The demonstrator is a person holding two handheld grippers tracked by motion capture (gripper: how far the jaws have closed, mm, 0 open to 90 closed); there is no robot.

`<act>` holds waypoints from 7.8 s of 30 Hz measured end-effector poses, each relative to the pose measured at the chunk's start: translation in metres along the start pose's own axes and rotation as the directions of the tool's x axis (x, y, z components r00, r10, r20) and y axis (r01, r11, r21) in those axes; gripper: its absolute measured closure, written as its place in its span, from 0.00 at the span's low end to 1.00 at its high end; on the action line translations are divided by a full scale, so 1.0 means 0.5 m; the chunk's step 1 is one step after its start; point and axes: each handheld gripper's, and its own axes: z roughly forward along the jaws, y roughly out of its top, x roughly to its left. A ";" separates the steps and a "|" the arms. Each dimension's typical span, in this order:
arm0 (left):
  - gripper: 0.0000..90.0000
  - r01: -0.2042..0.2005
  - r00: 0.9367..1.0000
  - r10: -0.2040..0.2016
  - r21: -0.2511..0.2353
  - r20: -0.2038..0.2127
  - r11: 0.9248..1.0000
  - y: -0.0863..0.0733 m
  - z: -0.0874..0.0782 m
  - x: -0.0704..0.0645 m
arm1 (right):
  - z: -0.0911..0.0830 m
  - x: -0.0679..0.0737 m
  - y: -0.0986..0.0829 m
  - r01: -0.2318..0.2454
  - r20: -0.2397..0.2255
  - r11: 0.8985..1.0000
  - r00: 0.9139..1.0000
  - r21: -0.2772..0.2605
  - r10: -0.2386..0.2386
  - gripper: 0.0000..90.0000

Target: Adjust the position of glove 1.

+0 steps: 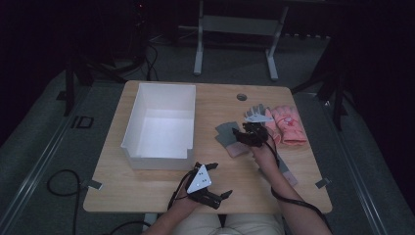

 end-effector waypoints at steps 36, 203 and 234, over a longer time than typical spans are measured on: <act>0.00 0.000 1.000 0.000 -0.006 0.003 1.000 -0.001 -0.001 0.000 | 0.077 0.033 0.001 -0.030 -0.003 0.980 1.000 0.197 0.031 0.95; 0.00 -0.011 1.000 0.011 -0.002 -0.004 1.000 0.000 0.000 -0.004 | -0.267 -0.175 -0.232 -0.122 0.058 0.975 0.992 0.184 0.113 0.71; 0.00 -0.012 1.000 0.012 -0.002 -0.005 1.000 0.000 -0.001 -0.004 | -0.265 -0.145 -0.247 -0.188 0.171 0.968 0.972 0.167 0.160 0.95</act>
